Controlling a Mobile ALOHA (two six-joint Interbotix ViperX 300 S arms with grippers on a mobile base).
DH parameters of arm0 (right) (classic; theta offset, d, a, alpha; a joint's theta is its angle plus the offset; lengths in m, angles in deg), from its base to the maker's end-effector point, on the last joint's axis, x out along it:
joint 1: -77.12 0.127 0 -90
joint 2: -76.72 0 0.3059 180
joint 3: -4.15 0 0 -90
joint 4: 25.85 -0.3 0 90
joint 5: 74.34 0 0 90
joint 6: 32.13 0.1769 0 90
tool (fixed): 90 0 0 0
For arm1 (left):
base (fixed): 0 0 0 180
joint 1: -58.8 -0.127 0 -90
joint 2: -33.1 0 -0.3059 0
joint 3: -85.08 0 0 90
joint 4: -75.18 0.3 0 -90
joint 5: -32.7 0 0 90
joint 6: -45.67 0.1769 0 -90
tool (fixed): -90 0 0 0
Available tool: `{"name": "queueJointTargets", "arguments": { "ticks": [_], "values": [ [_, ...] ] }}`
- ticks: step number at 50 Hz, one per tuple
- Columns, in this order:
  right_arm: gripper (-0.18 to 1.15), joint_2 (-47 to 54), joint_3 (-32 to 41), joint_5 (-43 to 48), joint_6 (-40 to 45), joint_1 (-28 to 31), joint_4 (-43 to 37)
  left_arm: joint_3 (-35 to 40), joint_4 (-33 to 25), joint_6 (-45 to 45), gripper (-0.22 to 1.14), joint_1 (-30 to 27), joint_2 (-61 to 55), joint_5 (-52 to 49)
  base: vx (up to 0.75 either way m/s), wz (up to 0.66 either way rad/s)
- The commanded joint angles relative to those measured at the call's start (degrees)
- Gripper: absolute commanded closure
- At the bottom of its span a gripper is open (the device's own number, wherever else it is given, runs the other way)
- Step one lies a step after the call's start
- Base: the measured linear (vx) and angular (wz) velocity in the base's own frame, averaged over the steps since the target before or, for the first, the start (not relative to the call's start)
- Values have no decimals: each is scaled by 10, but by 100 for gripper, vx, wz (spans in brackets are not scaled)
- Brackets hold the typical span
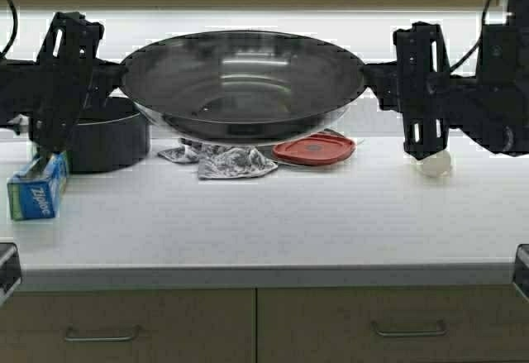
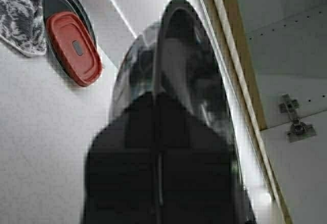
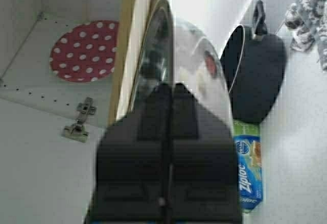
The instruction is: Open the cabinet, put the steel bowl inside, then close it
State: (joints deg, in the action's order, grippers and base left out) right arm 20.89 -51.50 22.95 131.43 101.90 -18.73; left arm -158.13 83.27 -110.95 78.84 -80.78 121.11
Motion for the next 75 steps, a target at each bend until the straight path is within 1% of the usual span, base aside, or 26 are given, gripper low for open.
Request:
{"name": "queueJointTargets", "arguments": {
  "ticks": [1, 19, 29, 33, 46, 54, 65, 75],
  "values": [
    [90, -42, -2, 1, -4, 31, 6, 1, 6, -5, 89, 33, 48, -20, -5, -2],
    [90, -112, -4, -31, -4, 30, 7, 0, 6, -8, 89, 33, 159, -105, -3, -2],
    [90, -155, -6, -53, 2, 31, 7, 11, 6, -9, 89, 33, 209, -152, 0, 0],
    [90, -184, -4, -75, 6, 31, 7, 22, 6, -9, 89, 34, 232, -178, 0, 0],
    [90, -277, 17, -171, 7, 31, 7, 74, 6, -8, 89, 40, 300, -288, 0, 1],
    [90, -329, 48, -258, 10, 31, 6, 117, 6, -8, 89, 40, 322, -363, 1, 1],
    [89, -405, 112, -407, 11, 31, -2, 188, 0, -8, 89, 40, 338, -453, 4, 1],
    [89, -417, 192, -496, 28, 31, -3, 278, -12, -7, 89, 40, 335, -527, 18, 3]
  ]
}}
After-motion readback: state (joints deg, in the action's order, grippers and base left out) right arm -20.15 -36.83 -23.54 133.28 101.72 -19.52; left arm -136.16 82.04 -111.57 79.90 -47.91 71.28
